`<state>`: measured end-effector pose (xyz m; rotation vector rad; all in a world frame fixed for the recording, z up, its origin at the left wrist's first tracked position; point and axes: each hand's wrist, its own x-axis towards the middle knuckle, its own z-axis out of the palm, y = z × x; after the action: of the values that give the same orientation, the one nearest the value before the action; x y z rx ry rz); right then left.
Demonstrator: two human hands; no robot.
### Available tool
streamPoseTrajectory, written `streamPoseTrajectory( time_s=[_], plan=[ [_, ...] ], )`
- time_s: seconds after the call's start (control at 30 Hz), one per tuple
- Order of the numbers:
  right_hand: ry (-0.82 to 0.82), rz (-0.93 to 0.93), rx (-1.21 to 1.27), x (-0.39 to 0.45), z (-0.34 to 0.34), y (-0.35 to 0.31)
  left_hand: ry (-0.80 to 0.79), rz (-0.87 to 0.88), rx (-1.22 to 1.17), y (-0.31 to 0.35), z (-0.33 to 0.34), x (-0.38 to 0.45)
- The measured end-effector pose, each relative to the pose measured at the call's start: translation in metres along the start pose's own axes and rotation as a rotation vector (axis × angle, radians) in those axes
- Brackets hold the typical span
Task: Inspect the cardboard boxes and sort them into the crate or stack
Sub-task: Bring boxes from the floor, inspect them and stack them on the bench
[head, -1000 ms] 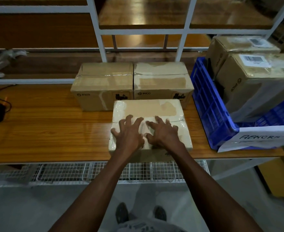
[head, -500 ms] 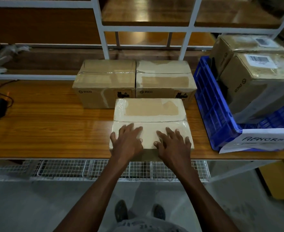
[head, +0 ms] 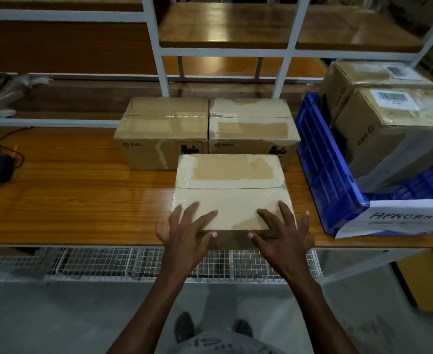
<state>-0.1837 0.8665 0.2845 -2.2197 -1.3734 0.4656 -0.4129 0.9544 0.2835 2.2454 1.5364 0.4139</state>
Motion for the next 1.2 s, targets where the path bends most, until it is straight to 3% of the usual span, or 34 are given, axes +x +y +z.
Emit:
streamPoseTrajectory(
  time_s=[0.1,0.2,0.67,0.9,1.07,1.2],
  plan=[
    [0.046,-0.044,0.112,-0.001,0.005,0.004,0.064,-0.118,-0.122,-0.004,0.003,-0.009],
    [0.075,-0.022,0.198,0.001,0.005,0.003,0.084,-0.100,-0.298,-0.007,0.002,-0.011],
    [0.276,-0.174,0.283,0.049,-0.070,-0.038,0.436,-0.009,-0.352,0.026,-0.080,0.032],
    [0.213,-0.157,0.206,0.094,-0.076,-0.063,0.393,0.001,-0.271,0.030,-0.098,0.083],
    [0.075,-0.092,-0.049,0.127,-0.069,-0.072,0.241,-0.019,-0.275,0.025,-0.091,0.122],
    [-0.002,-0.062,-0.142,0.141,-0.067,-0.074,0.098,-0.082,-0.123,0.028,-0.089,0.141]
  ],
)
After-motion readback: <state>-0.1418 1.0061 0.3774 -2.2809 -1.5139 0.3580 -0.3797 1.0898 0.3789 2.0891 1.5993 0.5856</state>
